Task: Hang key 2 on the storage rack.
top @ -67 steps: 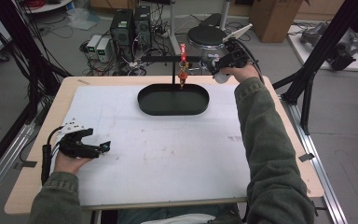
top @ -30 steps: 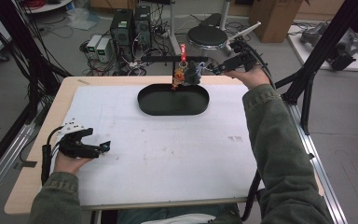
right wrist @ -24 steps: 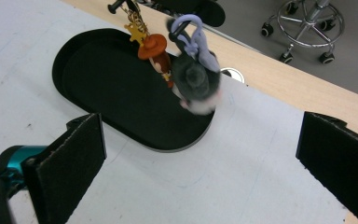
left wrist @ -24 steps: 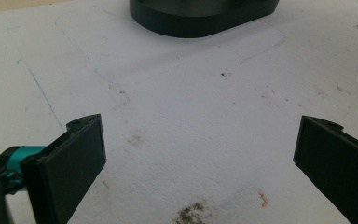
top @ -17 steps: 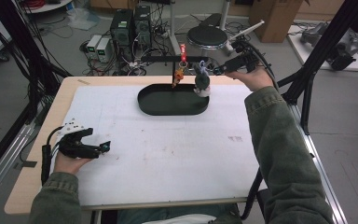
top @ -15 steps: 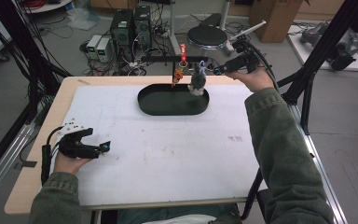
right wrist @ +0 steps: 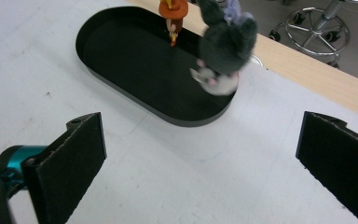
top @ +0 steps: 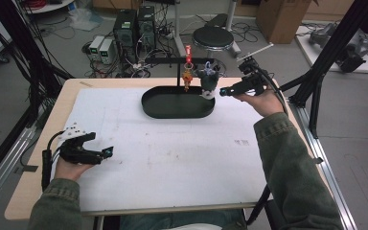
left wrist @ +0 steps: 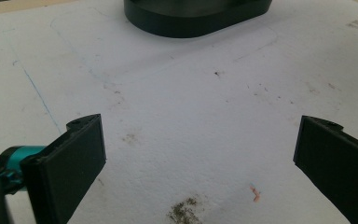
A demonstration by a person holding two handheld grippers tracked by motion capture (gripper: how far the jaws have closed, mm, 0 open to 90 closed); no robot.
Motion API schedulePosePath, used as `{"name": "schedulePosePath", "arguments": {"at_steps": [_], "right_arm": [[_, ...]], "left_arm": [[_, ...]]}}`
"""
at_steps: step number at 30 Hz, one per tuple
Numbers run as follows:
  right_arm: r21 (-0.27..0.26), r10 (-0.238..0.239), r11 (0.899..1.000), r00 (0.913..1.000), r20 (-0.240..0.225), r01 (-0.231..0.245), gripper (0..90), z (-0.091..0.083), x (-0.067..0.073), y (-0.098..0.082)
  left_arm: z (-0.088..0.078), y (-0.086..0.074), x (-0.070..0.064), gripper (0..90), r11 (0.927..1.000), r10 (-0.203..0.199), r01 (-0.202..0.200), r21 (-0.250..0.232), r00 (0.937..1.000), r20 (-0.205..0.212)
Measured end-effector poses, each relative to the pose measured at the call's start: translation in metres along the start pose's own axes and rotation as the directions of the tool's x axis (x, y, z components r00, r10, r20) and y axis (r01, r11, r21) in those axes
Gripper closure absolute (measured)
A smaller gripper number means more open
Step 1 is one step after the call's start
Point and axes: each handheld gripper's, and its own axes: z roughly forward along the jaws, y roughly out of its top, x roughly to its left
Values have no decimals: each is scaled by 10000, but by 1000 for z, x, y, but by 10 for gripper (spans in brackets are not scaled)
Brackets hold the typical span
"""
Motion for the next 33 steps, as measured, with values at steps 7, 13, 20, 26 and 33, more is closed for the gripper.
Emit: {"name": "schedulePosePath", "arguments": {"at_steps": [7, 13, 20, 26, 33], "right_arm": [[-519, -189, 9985, 9998, 102, 194, 6, -17, 10, -2], [-650, -36, 9979, 10000, 93, 42, 6, -28, 17, -9], [-1207, 645, 9902, 9968, -479, -698, 6, -22, 14, -50], [-1313, 1149, 9840, 9923, -470, -1202, 6, -12, 3, -89], [-2075, 1349, 9679, 9897, -483, -1420, 6, -7, -5, -129]], "left_arm": [[-1, 0, 0, 26, 10000, -12, 12, -67, 10000, -5], [-3, -1, -1, 26, 10000, -1, 1, -90, 10000, 14], [-5, -1, -2, 26, 9999, 53, -53, -98, 10000, 47], [-3, -2, -1, 26, 10000, 4, -4, -49, 10000, 42], [-3, -2, -2, 26, 10000, -2, 2, -30, 10000, 8]]}}
